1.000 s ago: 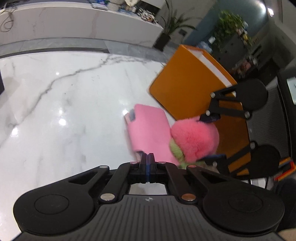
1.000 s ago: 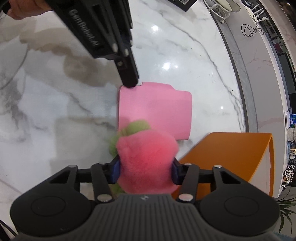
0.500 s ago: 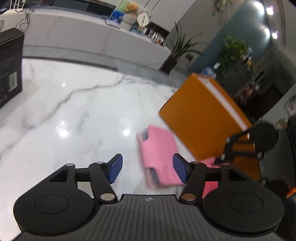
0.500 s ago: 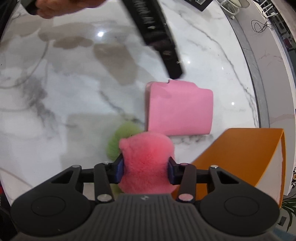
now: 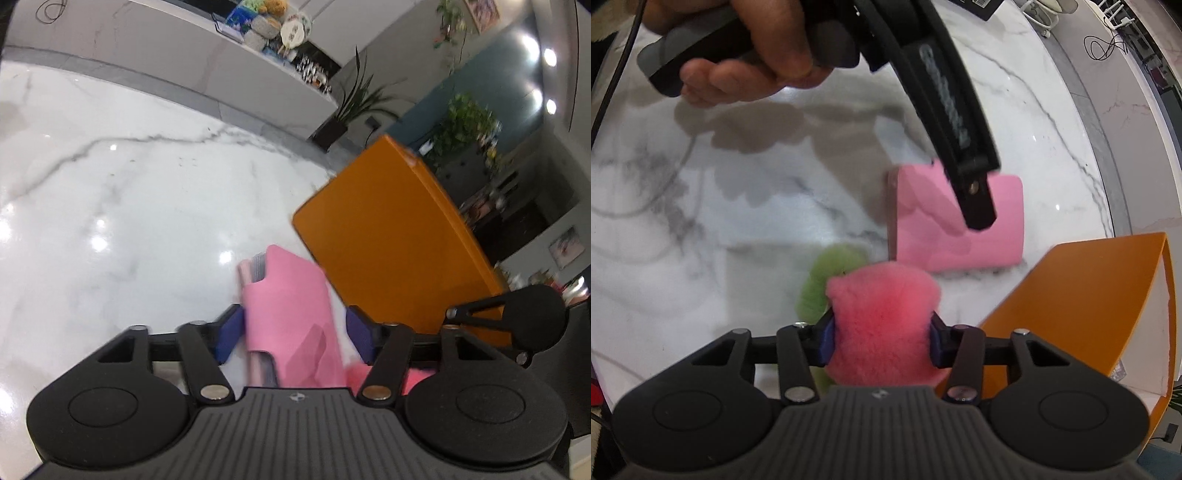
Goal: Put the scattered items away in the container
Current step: 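Close left tool on pink card holder while right tool closes on pink pompom, then lift pink card holder with left tool while right tool lifts pink pompom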
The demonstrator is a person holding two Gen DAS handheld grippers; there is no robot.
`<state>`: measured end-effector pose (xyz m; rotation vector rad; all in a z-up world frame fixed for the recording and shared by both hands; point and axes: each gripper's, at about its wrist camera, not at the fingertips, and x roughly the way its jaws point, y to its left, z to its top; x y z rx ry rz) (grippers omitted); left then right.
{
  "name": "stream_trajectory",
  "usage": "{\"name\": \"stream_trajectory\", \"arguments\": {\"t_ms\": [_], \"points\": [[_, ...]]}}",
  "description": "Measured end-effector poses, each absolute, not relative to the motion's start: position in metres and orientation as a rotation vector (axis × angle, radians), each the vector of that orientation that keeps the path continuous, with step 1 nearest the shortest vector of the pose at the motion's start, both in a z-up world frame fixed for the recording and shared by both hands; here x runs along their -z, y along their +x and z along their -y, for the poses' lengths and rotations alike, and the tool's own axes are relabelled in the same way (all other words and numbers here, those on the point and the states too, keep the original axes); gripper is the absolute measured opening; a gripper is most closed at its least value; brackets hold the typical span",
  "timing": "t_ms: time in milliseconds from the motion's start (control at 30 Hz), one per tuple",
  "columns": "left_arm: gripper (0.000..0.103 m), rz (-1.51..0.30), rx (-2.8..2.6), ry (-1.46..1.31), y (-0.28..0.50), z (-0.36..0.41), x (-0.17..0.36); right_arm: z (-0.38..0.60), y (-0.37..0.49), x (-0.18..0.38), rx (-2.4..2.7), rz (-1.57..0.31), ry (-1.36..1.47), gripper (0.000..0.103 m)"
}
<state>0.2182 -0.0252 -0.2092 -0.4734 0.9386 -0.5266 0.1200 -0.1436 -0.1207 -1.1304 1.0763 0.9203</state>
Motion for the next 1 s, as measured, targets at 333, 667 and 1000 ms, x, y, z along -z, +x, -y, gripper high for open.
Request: {"name": "stream_trajectory", "arguments": {"t_ms": [333,667,1000], "points": [[0.02,-1.017,0.509,-0.463,0.219,0.022,0.199,0.142,0.116,0.124,-0.907,-1.072,-1.153,0.052],[0.015,-1.042,0.524,-0.429,0.193,0.006,0.174,0.14,0.108,0.111,-0.848,-1.058,-1.16,0.043],[0.013,-1.099,0.584,-0.424,0.16,-0.006,0.17,0.108,0.116,0.118,-0.86,-1.102,-1.095,0.013]]}}
